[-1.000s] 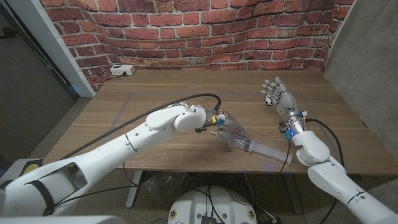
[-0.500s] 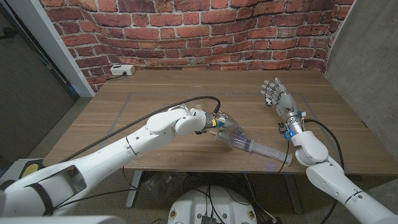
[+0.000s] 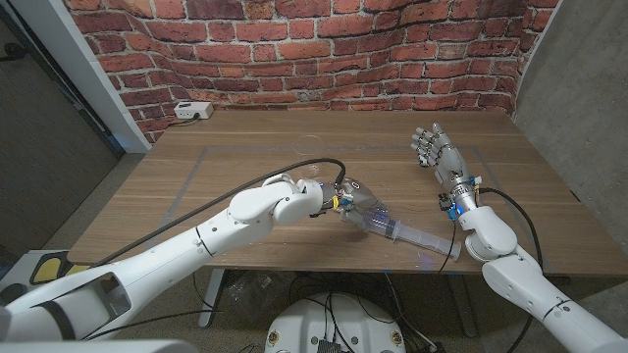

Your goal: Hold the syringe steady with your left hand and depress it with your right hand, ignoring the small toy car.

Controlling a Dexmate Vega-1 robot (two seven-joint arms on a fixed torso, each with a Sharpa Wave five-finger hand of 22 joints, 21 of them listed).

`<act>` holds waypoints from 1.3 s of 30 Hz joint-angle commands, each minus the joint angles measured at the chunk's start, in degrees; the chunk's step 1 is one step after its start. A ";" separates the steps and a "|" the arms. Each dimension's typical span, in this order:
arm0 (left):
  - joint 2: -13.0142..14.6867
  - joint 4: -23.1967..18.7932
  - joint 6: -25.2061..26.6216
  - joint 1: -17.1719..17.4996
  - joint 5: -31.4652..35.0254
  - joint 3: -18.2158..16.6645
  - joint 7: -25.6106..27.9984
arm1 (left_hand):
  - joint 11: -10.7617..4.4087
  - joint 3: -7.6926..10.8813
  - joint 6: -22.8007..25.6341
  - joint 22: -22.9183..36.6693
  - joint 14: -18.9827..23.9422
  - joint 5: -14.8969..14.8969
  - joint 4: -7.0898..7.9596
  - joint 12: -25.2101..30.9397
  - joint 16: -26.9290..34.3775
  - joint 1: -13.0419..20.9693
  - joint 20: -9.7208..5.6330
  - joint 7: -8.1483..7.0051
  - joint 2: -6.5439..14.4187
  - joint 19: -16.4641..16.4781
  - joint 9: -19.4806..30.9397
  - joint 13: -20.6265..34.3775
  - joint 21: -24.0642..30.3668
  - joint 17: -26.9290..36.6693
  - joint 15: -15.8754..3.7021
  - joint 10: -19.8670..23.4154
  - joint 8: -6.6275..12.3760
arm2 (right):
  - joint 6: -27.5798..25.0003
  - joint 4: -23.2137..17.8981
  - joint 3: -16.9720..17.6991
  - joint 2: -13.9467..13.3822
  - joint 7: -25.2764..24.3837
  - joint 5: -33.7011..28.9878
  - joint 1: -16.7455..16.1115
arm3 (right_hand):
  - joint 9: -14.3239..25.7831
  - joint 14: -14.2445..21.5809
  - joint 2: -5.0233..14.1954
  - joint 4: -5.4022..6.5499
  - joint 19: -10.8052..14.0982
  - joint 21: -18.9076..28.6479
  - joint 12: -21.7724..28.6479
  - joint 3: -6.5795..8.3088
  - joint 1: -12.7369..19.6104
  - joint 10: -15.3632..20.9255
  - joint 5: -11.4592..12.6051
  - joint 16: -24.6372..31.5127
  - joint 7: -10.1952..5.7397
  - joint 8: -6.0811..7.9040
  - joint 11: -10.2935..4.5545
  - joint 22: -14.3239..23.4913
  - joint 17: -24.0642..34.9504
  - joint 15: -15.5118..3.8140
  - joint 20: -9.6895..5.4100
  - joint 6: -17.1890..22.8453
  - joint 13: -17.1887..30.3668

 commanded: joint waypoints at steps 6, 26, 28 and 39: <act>-0.84 1.89 -0.84 0.97 2.22 0.33 2.82 | -0.18 0.75 1.01 0.11 0.74 -0.13 0.03 0.37 0.49 0.30 -0.12 -0.10 0.15 0.41 0.10 0.26 -0.04 0.21 -1.54 0.85 0.42 | -0.78 1.02 -0.75 0.30 1.03 0.97 1.85 | 0.23 0.66 0.19 -0.26 0.50 0.08 -0.06 0.30 0.69 0.31 0.18 -0.02 0.22 -0.03 0.00 0.21 0.15 -0.01 0.18 0.49 0.08; -2.25 3.50 -0.60 0.54 0.50 1.23 2.99 | -0.77 4.05 2.87 0.06 2.44 -0.06 -1.81 0.32 0.54 4.84 -0.87 -0.65 -0.01 1.99 0.05 0.26 0.46 0.10 -2.41 2.27 0.55 | -1.57 1.56 -1.44 0.55 0.72 0.30 3.32 | 0.23 1.08 0.23 -0.31 0.88 0.13 0.10 0.27 0.67 0.78 0.18 0.05 0.15 -0.07 -0.09 0.21 0.14 0.03 0.30 0.37 0.08; -2.12 3.24 -0.22 0.91 0.67 1.17 3.30 | -0.90 4.60 3.35 0.06 2.86 -0.02 -1.92 0.36 0.61 5.51 -0.91 -0.56 0.05 2.44 0.06 0.26 0.62 0.10 -2.52 2.66 0.65 | -1.51 1.76 -1.53 0.61 0.76 0.24 3.40 | 0.23 1.10 0.23 -0.31 0.90 0.13 0.08 0.27 0.67 0.76 0.18 0.05 0.14 -0.07 -0.19 0.21 0.14 0.06 0.28 0.39 0.09; -1.81 3.30 0.58 2.26 -0.19 0.79 4.82 | -1.14 6.40 5.23 0.08 4.43 0.05 -1.76 0.52 0.76 7.22 -1.16 -0.65 -0.16 4.02 0.06 0.27 1.20 0.16 -2.73 4.38 0.90 | -1.37 2.56 -1.88 0.93 0.93 0.40 3.57 | 0.23 1.09 0.23 -0.34 0.93 0.08 0.06 0.23 0.64 0.76 0.18 0.00 0.18 -0.06 -0.14 0.21 0.14 0.03 0.33 0.41 0.09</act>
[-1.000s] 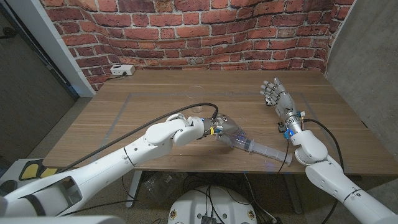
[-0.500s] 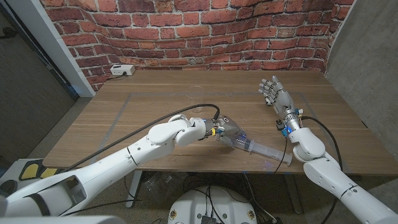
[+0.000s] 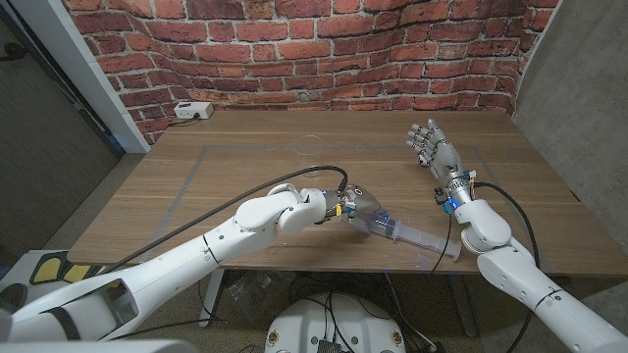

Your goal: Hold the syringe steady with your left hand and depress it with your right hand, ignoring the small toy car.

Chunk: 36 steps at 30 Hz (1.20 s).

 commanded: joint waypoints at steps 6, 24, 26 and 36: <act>0.02 -0.28 2.17 1.95 -1.04 -0.16 1.23 | 0.51 1.71 1.96 0.08 2.47 0.19 0.04 0.22 0.94 1.47 -0.10 0.30 -0.07 2.59 0.21 0.27 1.01 0.23 -2.49 1.86 0.66 | 0.34 1.04 -0.36 0.28 0.33 0.24 0.05 | 0.24 0.43 0.23 -0.36 0.56 0.06 0.06 0.21 0.64 0.57 0.18 -0.01 0.14 -0.07 0.18 0.21 0.14 0.13 -0.10 0.39 0.09; 0.01 0.55 4.36 2.33 -5.54 -1.29 3.41 | 3.25 12.40 11.87 0.06 14.51 4.64 0.48 1.25 2.68 9.83 -2.85 3.90 0.75 13.29 0.50 0.44 6.40 0.76 -3.31 11.84 1.93 | 0.61 0.54 0.19 -0.04 0.10 0.17 0.12 | 0.24 0.47 0.24 -0.38 0.58 0.00 0.06 0.17 0.60 0.65 0.18 -0.04 0.14 -0.04 0.17 0.22 0.14 0.02 -0.03 0.46 0.09; 0.23 0.72 4.08 2.14 -5.65 -1.51 4.28 | 3.10 12.42 12.34 -0.04 14.91 4.67 0.76 1.34 2.66 9.47 -3.12 3.84 0.27 13.66 0.51 0.45 6.54 0.70 -3.46 12.42 1.99 | 0.23 0.20 0.21 -0.14 -0.07 0.12 0.21 | 0.24 0.46 0.24 -0.38 0.58 -0.01 0.05 0.15 0.59 0.63 0.18 -0.05 0.17 -0.04 0.10 0.22 0.14 0.08 -0.03 0.48 0.09; 2.06 0.02 3.33 1.78 -7.92 -4.09 7.36 | 2.90 12.63 14.72 -0.38 16.01 4.79 1.37 1.36 2.35 8.45 -4.35 3.73 -0.75 14.43 0.51 0.43 6.77 0.39 -4.39 13.96 2.42 | -0.79 -1.13 0.61 -0.69 -0.95 -0.45 0.24 | 0.24 0.49 0.28 -0.41 0.62 -0.03 0.02 0.16 0.61 0.59 0.19 -0.07 0.11 -0.04 0.15 0.22 0.14 0.06 -0.03 0.49 0.09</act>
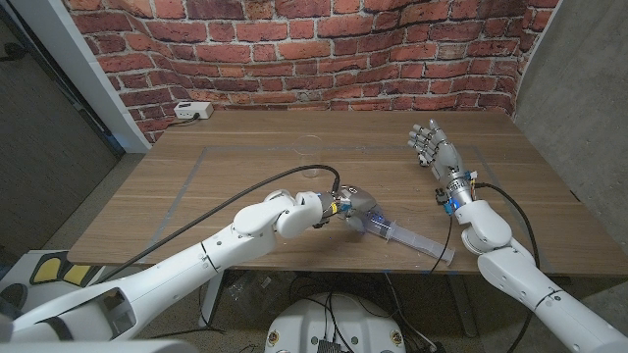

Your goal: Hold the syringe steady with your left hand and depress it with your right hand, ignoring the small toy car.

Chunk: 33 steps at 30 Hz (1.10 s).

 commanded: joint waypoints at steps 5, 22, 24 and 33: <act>3.83 -2.22 0.07 0.31 -2.68 -4.07 3.81 | -0.09 2.87 1.83 -0.02 1.97 0.60 3.22 0.36 -0.19 0.90 -0.88 -0.32 1.63 0.47 0.06 0.17 0.47 -0.04 -3.45 1.20 0.37 | -1.43 -1.09 0.38 -0.56 -0.66 -0.19 0.37 | 0.24 0.49 0.30 -0.43 0.63 -0.05 0.05 0.17 0.64 0.68 0.19 -0.08 0.11 -0.02 0.09 0.22 0.13 0.10 -0.03 0.52 0.09; 7.35 -7.23 5.74 4.32 -5.34 -8.86 4.57 | -0.21 3.08 2.84 -0.15 2.94 0.81 3.81 0.23 -0.44 -0.21 -1.10 -0.16 1.29 0.72 0.02 0.12 0.50 -0.20 -3.55 2.35 0.23 | -2.26 -1.40 0.16 -0.64 -0.68 -0.69 1.64 | 0.24 0.54 0.37 -0.52 0.64 -0.10 0.04 0.21 0.75 0.72 0.20 -0.10 0.16 -0.01 0.09 0.22 0.12 0.05 -0.01 0.57 0.09; 7.92 -7.84 5.96 4.78 -6.71 -9.87 4.98 | -0.18 3.06 2.87 -0.16 3.02 0.80 3.93 0.16 -0.49 -0.42 -1.09 -0.08 1.25 0.75 0.02 0.12 0.51 -0.22 -3.55 2.34 0.18 | -2.42 -1.68 0.29 -0.59 -1.19 -0.87 1.57 | 0.24 0.51 0.37 -0.53 0.64 -0.11 0.02 0.21 0.76 0.70 0.20 -0.11 0.11 -0.04 0.12 0.22 0.12 0.03 -0.02 0.51 0.09; 11.05 -9.25 6.55 8.07 -14.73 -15.21 9.01 | -0.11 3.40 3.52 -0.20 3.88 0.84 4.25 0.14 -0.54 -0.92 -1.07 0.08 1.45 0.82 0.00 0.10 0.50 -0.27 -3.56 3.29 0.09 | 0.02 -0.74 0.56 0.33 -2.74 -3.61 2.32 | 0.24 0.41 0.40 -0.64 0.55 -0.18 0.02 0.26 0.92 0.73 0.19 -0.18 0.10 0.00 0.09 0.22 0.09 -0.10 -0.35 0.63 0.09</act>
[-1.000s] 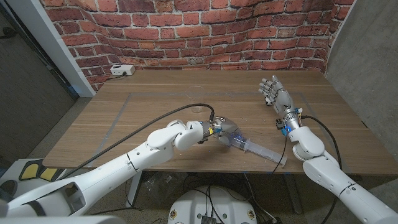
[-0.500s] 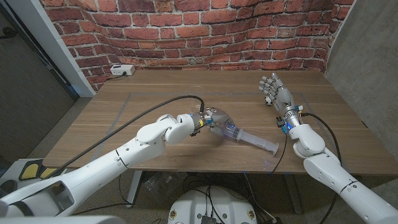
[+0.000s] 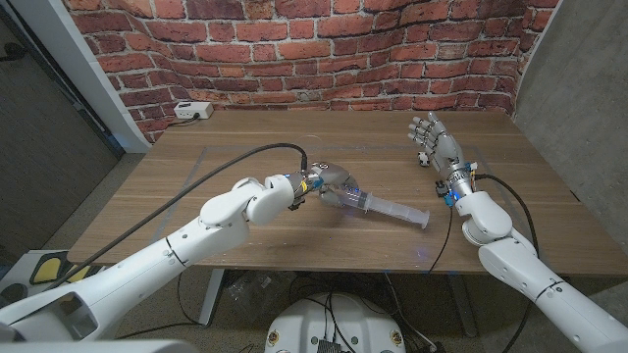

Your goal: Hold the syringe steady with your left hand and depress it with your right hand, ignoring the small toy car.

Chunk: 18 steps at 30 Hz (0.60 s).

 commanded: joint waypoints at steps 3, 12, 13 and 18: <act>4.60 -2.88 1.78 5.04 -10.99 -7.67 4.99 | -0.40 3.97 1.25 0.06 2.31 0.21 3.81 0.38 0.22 -0.83 -0.18 0.37 1.37 0.51 0.31 0.06 0.38 -0.01 -3.78 1.38 0.23 | 2.24 -0.26 0.77 0.94 -2.70 -3.14 0.53 | 0.23 0.36 0.10 -0.45 0.34 -0.19 0.08 0.03 0.71 0.59 0.18 -0.20 0.19 0.05 -0.09 0.22 0.08 -0.13 -0.15 0.77 0.09; 5.94 -4.26 3.39 6.85 -16.14 -9.71 7.78 | -0.24 4.30 1.57 0.03 2.47 0.27 3.76 0.14 -0.04 -0.94 -0.27 0.48 1.31 0.56 0.30 0.05 0.36 -0.06 -3.48 1.49 0.10 | 2.50 -0.52 1.02 1.32 -3.10 -3.59 1.13 | 0.24 0.31 0.11 -0.57 0.24 -0.27 0.11 0.07 0.87 0.72 0.16 -0.23 0.07 0.34 -0.17 0.22 0.06 -0.15 -0.10 1.56 0.09; 6.15 -4.52 3.62 7.39 -16.75 -10.13 8.42 | -0.26 4.31 1.59 0.02 2.48 0.28 3.76 0.13 -0.05 -0.94 -0.27 0.49 1.30 0.56 0.30 0.05 0.35 -0.07 -3.50 1.51 0.10 | 2.81 -0.34 0.99 1.42 -3.04 -3.74 1.25 | 0.26 0.35 0.12 -0.58 0.30 -0.25 0.10 0.07 0.89 0.72 0.15 -0.21 -0.05 0.66 -0.14 0.22 0.06 -0.12 -0.12 2.41 0.08; 7.43 -5.78 4.49 11.47 -20.24 -12.83 12.75 | -0.24 4.44 1.60 0.00 2.56 0.31 3.67 0.04 -0.16 -0.96 -0.37 0.46 1.17 0.51 0.29 0.05 0.31 -0.10 -3.56 1.60 -0.02 | 3.58 0.54 0.62 1.92 -2.56 -4.01 2.04 | 0.31 0.41 0.13 -0.61 0.34 -0.26 0.10 0.06 0.91 0.77 0.13 -0.18 0.12 0.99 -0.15 0.22 0.06 -0.15 -0.05 3.44 0.08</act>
